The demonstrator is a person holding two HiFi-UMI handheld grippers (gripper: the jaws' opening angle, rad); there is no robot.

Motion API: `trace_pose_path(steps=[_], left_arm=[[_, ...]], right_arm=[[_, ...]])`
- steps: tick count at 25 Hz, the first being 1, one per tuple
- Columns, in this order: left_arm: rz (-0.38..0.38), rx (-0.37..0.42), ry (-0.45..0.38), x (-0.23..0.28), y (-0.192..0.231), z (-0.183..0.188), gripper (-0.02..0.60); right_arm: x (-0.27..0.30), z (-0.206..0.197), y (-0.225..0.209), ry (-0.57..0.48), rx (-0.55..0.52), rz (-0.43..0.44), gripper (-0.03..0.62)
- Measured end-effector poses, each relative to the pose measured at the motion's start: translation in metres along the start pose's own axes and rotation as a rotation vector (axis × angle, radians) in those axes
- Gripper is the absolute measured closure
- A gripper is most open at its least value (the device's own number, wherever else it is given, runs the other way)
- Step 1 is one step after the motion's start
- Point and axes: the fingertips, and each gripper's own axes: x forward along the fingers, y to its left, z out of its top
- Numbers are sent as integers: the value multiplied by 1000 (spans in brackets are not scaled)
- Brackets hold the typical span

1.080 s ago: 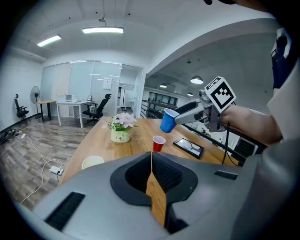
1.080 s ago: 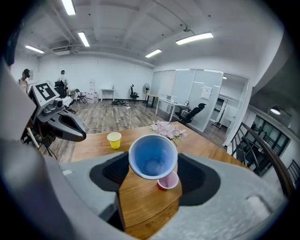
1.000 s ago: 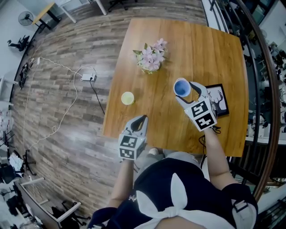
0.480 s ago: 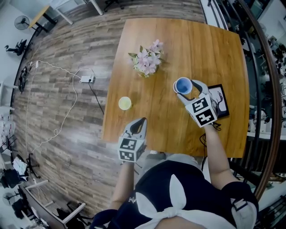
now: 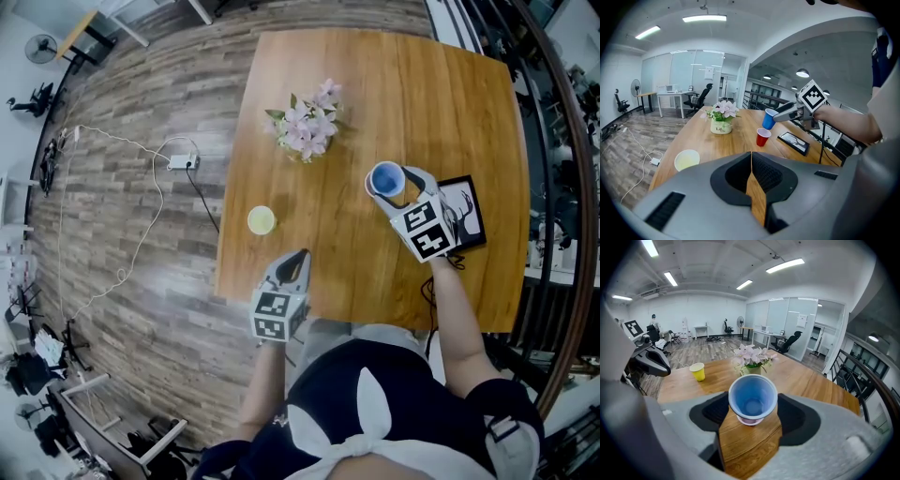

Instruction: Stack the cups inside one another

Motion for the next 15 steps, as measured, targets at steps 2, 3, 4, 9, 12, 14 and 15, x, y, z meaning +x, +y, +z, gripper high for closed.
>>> trace_pose_path(steps=[2,3,4,9,12,14,15], left_arm=[[2,-8,5,2,2,-1,558],[3,-11,6,3,3,-1,558],[3,-13,8,4,3,-1,558],[6,-23,14,8,7,-3,558],[10,-34,20,8,9,-4,558],[12,-39,22,10,11,-6,558],[13,-40,23,11,12,-8,558]], right_arm=[[5,-1,-1,10,-4,8,273],[8,-2,-1,16,-5,11,273],[12,-5,-1,22,0,16,273],[26,-10,-2,40,4,32,272],[33,-9,-1,47,-15,41,271],[37,-12,-1,58,-18,46,269],[40,-18,0,70,-2,51,268]])
